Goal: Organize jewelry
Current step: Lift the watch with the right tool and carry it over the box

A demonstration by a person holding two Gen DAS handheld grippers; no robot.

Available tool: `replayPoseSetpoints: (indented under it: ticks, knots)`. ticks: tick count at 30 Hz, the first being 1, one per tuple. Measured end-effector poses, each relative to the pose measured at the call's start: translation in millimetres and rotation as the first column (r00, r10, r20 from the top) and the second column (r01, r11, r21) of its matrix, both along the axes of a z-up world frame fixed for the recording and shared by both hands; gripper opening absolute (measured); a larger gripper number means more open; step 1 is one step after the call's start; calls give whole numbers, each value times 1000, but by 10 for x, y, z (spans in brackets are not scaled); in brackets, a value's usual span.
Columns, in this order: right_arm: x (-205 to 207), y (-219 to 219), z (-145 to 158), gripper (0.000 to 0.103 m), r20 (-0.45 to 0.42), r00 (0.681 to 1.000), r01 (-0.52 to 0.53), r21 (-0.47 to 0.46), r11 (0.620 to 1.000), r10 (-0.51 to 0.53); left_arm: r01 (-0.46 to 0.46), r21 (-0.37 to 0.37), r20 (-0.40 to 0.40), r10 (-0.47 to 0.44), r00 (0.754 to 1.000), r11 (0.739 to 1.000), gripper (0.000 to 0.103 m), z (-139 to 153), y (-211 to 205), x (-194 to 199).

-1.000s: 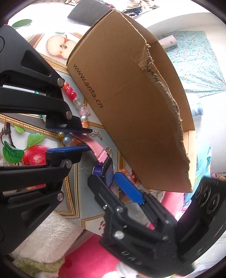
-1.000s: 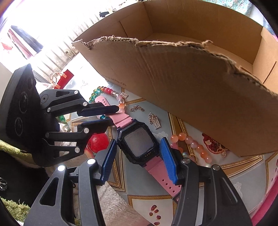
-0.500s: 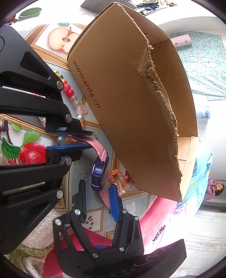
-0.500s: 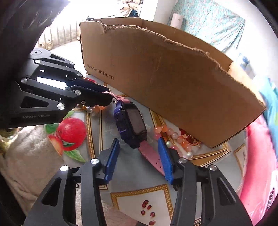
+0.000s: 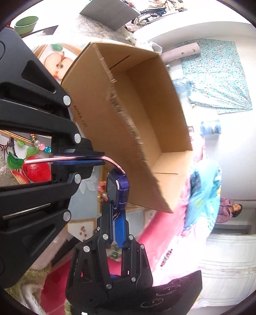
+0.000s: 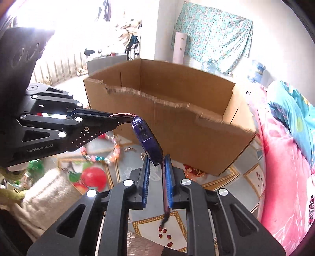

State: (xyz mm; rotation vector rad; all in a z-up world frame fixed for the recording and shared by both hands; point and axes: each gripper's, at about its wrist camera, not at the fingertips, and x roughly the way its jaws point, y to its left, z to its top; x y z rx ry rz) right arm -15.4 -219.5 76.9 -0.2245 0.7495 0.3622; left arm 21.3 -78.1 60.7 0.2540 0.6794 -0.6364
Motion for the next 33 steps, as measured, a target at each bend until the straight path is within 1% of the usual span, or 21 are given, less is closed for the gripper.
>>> replayPoseSetpoints:
  ticks: [1,2,3,6,9,11,13,15,16,19,21,23,24,26,27,29,30,31,32,33]
  knots:
    - [-6,-43,95,15,-2,1000,-7,21,1000,7,5,-8,8,-5,1000,1000,2,91,13,-5]
    - [61,65,223,15,-14,1000,-15,47,999,16,14,-21,9,-14,1000,1000,2,189,26,3]
    - [92,23,316,15,-35,999,-24,84,996,27,22,-41,2,-22,1000,999,2,285,49,26]
    - [311,-99,567,15,-103,993,-42,191,981,62,30,-100,-48,-35,998,995,2,562,124,186]
    - [529,-186,722,15,-183,978,-44,284,958,100,31,-160,-105,-48,993,987,2,782,219,359]
    - [705,-203,809,15,-233,964,-46,325,945,127,29,-184,-142,-55,988,982,2,878,253,435]
    - [848,-203,877,15,-266,953,-50,336,941,145,18,-197,-184,-55,981,980,2,928,270,568]
    - [1025,-179,893,14,-301,941,-55,316,947,156,-2,-195,-240,-46,970,981,2,933,319,748]
    - [1148,-127,889,14,-318,935,-59,299,952,158,-13,-182,-258,-36,965,983,2,905,312,841]
    - [1528,5,834,14,-380,912,-66,234,970,154,-42,-127,-313,0,950,991,2,801,288,1181]
    - [1818,70,734,14,-417,898,-66,186,980,140,-71,-78,-357,39,933,994,2,666,259,1448]
    - [2077,146,579,14,-468,874,-70,150,986,133,-91,-16,-386,78,919,996,2,494,228,1690]
    - [2205,171,498,14,-492,862,-61,138,989,122,-102,11,-409,97,907,995,2,399,219,1820]
    - [2430,228,317,14,-536,838,-60,102,993,106,-117,43,-469,124,874,992,3,208,217,2075]
    - [2542,251,238,14,-547,832,-58,86,995,96,-126,70,-475,144,868,990,3,135,206,2173]
    - [2732,285,100,16,-569,820,-51,48,998,70,-133,134,-458,181,870,982,9,37,151,2343]
    - [2811,284,51,17,-564,825,-37,17,999,40,-141,163,-447,201,872,976,11,6,139,2400]
    - [2887,273,15,17,-559,829,-21,-3,1000,16,-150,179,-433,214,876,972,18,-10,140,2445]
    - [2942,254,-15,17,-560,829,-11,-5,1000,7,-154,176,-424,216,880,972,26,-11,151,2493]
    - [2973,226,-19,17,-552,834,4,-10,1000,-9,-161,163,-416,216,883,973,30,-2,171,2533]
